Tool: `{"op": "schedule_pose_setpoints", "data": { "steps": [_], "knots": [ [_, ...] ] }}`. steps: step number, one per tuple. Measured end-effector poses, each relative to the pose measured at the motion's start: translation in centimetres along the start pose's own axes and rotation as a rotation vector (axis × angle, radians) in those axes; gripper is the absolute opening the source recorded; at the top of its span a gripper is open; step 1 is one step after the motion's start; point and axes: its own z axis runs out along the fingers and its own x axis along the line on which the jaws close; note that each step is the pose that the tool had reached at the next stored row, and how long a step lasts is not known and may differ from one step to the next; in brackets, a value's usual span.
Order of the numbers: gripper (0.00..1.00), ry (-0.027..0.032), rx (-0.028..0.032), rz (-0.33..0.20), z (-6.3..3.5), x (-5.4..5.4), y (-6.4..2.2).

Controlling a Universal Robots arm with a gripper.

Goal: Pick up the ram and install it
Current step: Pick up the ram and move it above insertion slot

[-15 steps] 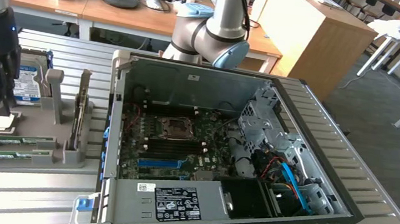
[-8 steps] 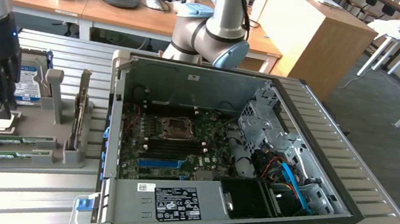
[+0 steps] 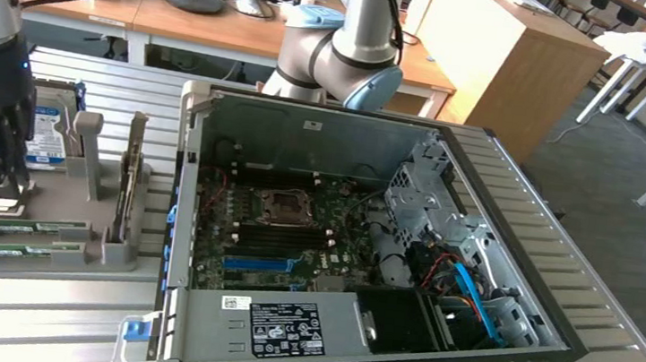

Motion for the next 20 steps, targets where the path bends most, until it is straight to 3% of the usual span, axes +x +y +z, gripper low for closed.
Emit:
{"op": "schedule_pose_setpoints", "data": {
  "steps": [20],
  "knots": [
    [0.30,-0.0001,0.0000,0.000,2.04,-0.1,0.02]
  ]
}}
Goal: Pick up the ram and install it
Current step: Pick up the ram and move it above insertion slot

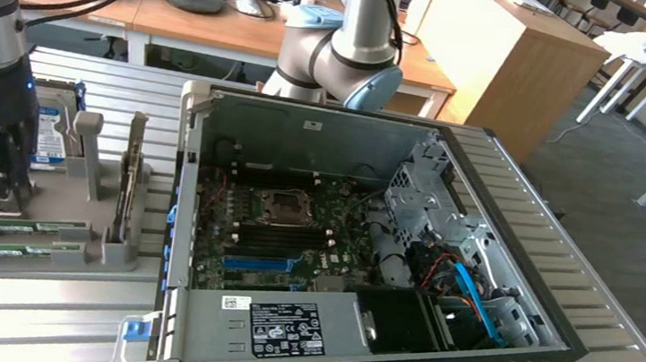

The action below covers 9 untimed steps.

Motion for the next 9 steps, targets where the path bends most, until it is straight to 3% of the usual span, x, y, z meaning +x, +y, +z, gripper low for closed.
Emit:
{"op": "schedule_pose_setpoints", "data": {
  "steps": [9],
  "knots": [
    [0.30,0.0000,0.0000,0.000,0.94,-0.03,0.01]
  ]
}}
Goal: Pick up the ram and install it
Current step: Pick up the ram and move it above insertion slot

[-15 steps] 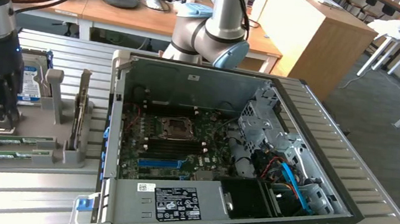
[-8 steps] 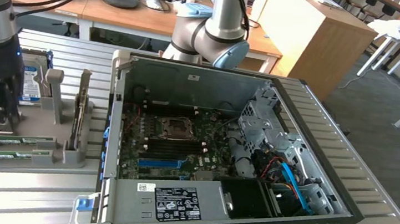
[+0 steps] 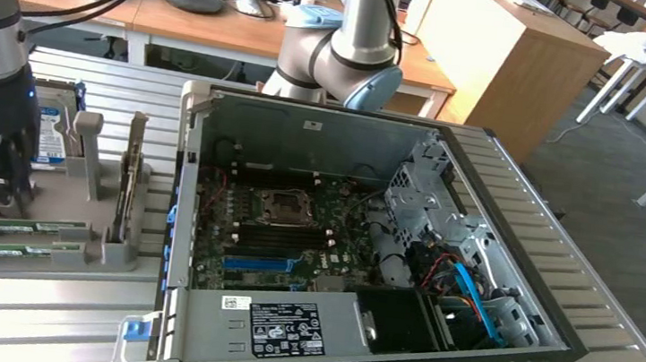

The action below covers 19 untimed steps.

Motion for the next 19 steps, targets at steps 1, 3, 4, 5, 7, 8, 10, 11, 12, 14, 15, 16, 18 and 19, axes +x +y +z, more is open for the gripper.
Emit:
{"op": "schedule_pose_setpoints", "data": {
  "steps": [1,3,4,5,7,8,10,11,12,14,15,16,18,19],
  "knots": [
    [0.30,0.0000,-0.0001,0.000,0.11,0.00,0.00],
    [0.30,0.0000,0.0000,0.000,0.31,-0.01,0.00],
    [0.30,0.0001,-0.0001,0.000,0.35,-0.01,0.00],
    [0.30,0.0001,-0.0002,0.000,0.35,-0.01,0.01],
    [0.30,0.0001,-0.0002,0.000,0.35,-0.01,0.01],
    [0.30,0.0001,-0.0002,0.000,0.36,-0.01,0.00],
    [0.30,-0.0002,0.0002,0.000,0.38,0.04,0.00],
    [0.30,-0.0001,0.0002,0.000,0.38,0.10,0.00],
    [0.30,0.0000,0.0000,0.000,0.37,0.16,-0.01],
    [0.30,0.0001,0.0000,0.000,0.37,0.28,-0.01],
    [0.30,0.0000,-0.0001,0.000,0.38,0.33,-0.01],
    [0.30,0.0000,0.0000,0.000,0.38,0.39,-0.01],
    [0.30,0.0000,0.0000,0.000,0.38,0.52,-0.01],
    [0.30,0.0001,-0.0001,0.000,0.38,0.59,-0.01]
  ]
}}
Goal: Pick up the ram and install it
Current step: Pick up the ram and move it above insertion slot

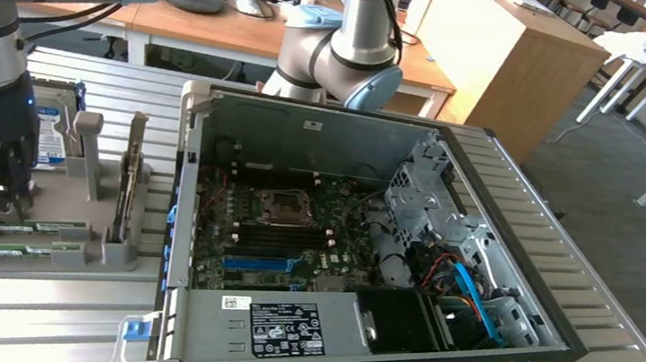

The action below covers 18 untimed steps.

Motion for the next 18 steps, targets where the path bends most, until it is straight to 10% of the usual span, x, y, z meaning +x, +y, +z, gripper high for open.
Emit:
{"op": "schedule_pose_setpoints", "data": {
  "steps": [18],
  "knots": [
    [0.30,-0.0001,0.0001,0.000,0.48,0.18,0.00]
  ]
}}
